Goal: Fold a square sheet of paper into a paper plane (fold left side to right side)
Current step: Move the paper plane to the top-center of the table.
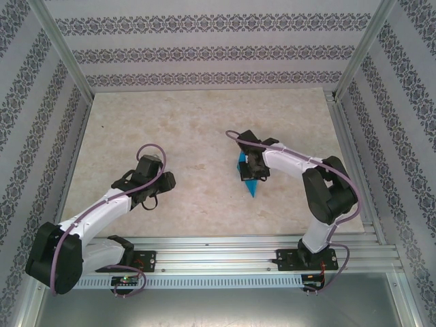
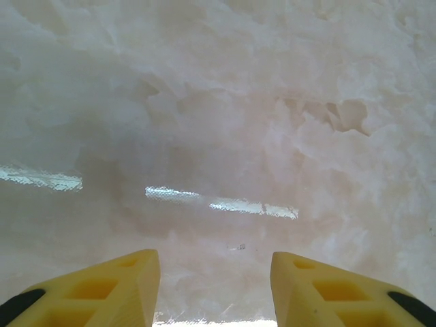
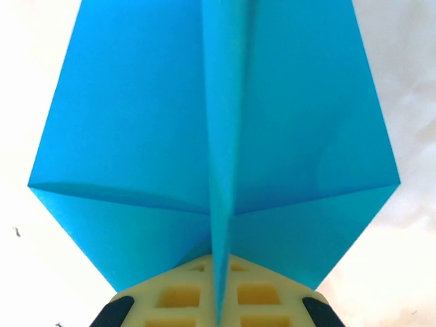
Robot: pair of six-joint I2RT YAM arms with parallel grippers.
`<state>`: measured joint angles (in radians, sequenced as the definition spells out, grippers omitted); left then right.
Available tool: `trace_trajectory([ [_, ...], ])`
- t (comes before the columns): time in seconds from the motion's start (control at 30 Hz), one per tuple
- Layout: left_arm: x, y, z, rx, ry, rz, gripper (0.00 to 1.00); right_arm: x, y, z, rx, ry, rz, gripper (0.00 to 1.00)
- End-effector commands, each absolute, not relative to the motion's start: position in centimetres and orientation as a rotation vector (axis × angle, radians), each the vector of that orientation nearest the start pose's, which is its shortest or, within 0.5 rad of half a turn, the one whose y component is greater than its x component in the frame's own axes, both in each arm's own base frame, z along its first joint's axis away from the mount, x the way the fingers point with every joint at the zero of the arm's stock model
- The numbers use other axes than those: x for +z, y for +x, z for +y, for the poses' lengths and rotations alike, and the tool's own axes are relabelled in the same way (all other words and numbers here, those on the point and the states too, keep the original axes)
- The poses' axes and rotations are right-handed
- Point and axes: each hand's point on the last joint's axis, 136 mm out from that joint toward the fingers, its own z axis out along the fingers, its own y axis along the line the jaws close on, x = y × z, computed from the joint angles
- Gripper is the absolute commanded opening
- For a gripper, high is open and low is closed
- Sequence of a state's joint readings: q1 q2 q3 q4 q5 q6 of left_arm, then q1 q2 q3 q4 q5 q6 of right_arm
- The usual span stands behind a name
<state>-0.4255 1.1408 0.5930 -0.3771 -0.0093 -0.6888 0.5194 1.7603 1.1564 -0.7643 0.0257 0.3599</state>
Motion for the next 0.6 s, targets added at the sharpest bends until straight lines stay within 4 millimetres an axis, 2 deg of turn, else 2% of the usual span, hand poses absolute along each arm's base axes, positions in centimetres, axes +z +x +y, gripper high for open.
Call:
trace_trajectory([
  [0.0, 9.3, 27.9, -11.9, -0.433, -0.332, 2.506, 0.48, 6.4, 34.4, 17.4, 0.155, -0.321, 2.868, 0.02],
  [0.2, 9.4, 27.8, -12.3, -0.462, -0.319, 2.508, 0.48, 6.1, 40.5, 15.7, 0.134, -0.297, 2.877, 0.02],
  [0.33, 9.5, 27.9, -12.6, -0.489, -0.304, 2.501, 0.55, 6.0, 44.2, 15.2, 0.111, -0.279, 2.877, 0.03],
  [0.47, 9.8, 28.0, -12.8, -0.501, -0.297, 2.492, 0.74, 5.7, 47.8, 14.7, 0.095, -0.260, 2.880, 0.03],
  [0.57, 10.0, 28.0, -12.6, -0.485, -0.298, 2.489, 0.88, 4.8, 49.5, 14.2, 0.100, -0.237, 2.897, 0.03],
])
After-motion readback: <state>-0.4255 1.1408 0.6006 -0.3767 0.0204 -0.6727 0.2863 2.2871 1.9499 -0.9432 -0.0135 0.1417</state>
